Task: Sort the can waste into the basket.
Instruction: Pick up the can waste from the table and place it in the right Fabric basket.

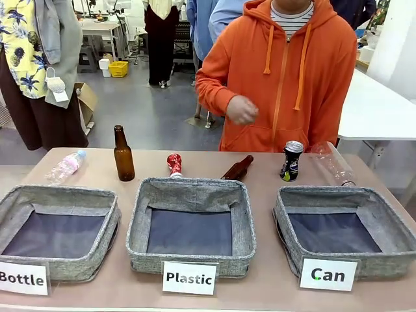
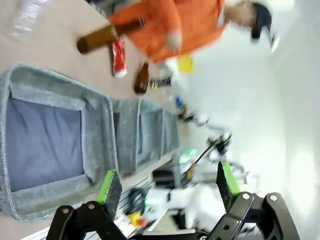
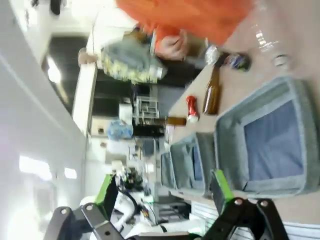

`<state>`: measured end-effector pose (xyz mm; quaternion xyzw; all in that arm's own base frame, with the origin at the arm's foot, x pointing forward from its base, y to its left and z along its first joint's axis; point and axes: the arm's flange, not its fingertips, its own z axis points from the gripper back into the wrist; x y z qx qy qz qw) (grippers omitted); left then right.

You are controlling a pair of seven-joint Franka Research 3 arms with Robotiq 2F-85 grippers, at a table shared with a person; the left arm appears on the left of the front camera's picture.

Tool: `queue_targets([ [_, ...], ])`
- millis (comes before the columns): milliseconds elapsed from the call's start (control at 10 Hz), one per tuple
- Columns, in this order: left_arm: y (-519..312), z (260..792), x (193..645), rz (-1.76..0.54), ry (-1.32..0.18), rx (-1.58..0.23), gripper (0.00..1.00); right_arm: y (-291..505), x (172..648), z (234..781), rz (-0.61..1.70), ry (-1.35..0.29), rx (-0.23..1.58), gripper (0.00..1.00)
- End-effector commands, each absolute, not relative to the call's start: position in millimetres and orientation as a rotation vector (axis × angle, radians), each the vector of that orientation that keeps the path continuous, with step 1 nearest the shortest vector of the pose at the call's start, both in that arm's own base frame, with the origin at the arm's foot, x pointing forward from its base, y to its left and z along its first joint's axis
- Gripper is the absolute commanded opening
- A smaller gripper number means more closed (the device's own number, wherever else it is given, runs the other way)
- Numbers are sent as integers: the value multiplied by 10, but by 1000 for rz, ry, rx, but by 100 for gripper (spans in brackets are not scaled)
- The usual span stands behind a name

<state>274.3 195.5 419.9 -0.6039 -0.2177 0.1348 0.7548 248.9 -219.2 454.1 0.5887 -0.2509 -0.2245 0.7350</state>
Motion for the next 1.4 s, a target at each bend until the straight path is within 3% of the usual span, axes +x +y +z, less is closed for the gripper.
queue_targets([
  [0,1327,4115,2607,410,-535,-1378,100,-2185,2590,4287,-603,-590,1284,100],
  [100,1088,4134,2631,515,-561,-1240,100,-2106,2593,4212,-660,-757,1040,100],
  [200,1996,4141,2805,383,-491,-1361,100,-2316,2519,4327,-576,-558,1294,100],
  [800,1976,4158,2800,412,-485,-1370,100,-2316,2519,4327,-576,-558,1294,100],
  [1300,633,5450,3283,25,-470,-815,100,-2316,2519,4327,-576,-558,1294,100],
])
